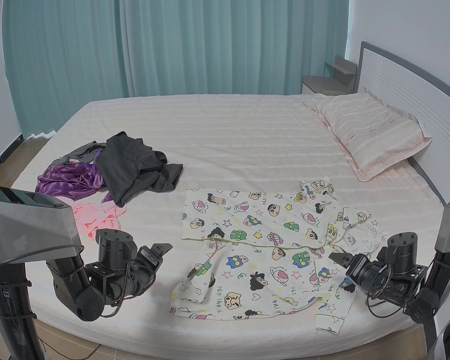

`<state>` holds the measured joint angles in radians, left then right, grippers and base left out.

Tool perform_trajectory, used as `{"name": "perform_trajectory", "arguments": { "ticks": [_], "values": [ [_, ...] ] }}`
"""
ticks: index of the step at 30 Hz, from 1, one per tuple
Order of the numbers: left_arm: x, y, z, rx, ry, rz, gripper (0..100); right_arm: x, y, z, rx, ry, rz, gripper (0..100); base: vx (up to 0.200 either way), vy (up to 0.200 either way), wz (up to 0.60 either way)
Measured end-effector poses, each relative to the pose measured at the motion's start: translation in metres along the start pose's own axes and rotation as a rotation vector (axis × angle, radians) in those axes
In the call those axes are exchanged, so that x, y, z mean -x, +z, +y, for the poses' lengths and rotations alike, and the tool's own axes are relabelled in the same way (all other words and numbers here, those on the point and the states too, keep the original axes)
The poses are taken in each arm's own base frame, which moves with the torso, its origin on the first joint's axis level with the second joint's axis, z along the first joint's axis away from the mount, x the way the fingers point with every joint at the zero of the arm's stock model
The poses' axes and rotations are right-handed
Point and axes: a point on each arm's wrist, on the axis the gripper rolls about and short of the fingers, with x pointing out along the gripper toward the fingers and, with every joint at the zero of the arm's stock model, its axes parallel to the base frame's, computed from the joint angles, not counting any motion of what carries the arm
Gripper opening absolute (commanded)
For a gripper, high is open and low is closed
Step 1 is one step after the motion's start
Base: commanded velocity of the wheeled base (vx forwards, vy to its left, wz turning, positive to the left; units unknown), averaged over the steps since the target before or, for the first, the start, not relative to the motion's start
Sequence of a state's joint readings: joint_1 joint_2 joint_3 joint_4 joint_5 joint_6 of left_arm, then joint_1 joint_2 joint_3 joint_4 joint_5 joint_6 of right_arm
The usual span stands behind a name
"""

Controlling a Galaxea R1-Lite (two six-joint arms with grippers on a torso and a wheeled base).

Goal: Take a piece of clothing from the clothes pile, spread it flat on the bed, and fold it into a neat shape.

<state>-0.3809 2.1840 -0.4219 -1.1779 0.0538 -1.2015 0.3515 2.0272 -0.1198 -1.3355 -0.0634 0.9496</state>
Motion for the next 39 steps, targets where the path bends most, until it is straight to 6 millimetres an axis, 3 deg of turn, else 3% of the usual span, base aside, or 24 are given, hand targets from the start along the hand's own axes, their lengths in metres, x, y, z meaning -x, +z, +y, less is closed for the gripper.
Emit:
{"name": "perform_trajectory", "arguments": {
  "ticks": [12, 27, 39],
  "values": [
    [-0.022, -0.015, -0.037, -0.064, -0.108, 0.029, 100, 0.009, -0.011, 0.002, 0.026, 0.055, 0.011, 100, 0.000, 0.000, 0.00],
    [-0.059, -0.050, -0.039, -0.497, -0.099, 0.153, 100, 0.009, -0.013, 0.001, 0.030, 0.049, 0.023, 100, 0.000, 0.000, 0.00],
    [-0.095, -0.061, -0.052, -0.559, -0.061, 0.191, 100, 0.008, -0.013, 0.001, 0.030, 0.047, 0.023, 100, 0.000, 0.000, 0.00]
  ]
}}
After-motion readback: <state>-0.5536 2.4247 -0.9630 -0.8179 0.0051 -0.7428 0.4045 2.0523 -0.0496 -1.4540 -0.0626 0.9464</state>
